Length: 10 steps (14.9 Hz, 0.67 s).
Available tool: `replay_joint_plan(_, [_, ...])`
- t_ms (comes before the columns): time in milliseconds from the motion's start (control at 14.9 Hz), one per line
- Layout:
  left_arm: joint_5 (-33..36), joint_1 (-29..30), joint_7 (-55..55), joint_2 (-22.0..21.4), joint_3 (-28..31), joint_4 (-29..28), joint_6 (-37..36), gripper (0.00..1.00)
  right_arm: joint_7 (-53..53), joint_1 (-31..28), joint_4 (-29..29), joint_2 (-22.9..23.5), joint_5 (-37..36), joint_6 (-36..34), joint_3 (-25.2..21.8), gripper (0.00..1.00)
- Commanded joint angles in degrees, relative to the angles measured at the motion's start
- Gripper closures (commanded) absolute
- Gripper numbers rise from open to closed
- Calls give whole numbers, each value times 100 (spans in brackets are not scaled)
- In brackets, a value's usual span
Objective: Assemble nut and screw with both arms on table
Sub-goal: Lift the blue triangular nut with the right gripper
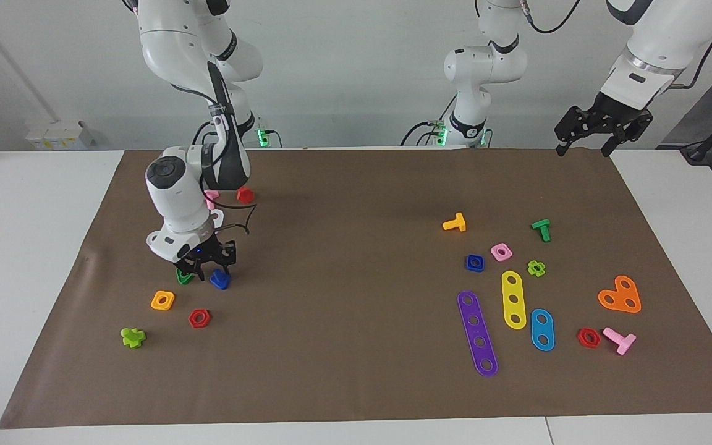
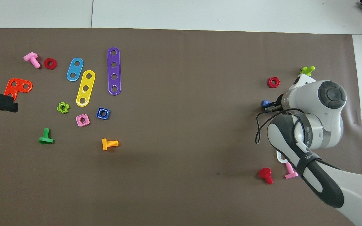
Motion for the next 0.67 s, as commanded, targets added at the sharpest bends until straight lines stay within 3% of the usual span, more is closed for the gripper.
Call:
replay_joint_plan(0, [-58, -54, 72, -112, 62, -132, -17, 0, 31, 1, -50, 6, 114, 161, 16, 61])
replay_joint_plan(134, [-58, -54, 72, -112, 62, -132, -17, 0, 31, 28, -41, 6, 114, 179, 7, 100])
replay_joint_plan(402, [-58, -54, 72, -112, 62, -132, -17, 0, 154, 36, 107, -20, 123, 4, 16, 100])
replay_joint_plan(603, [-58, -54, 72, -121, 62, -132, -17, 0, 706, 185, 756, -82, 114, -829, 42, 100])
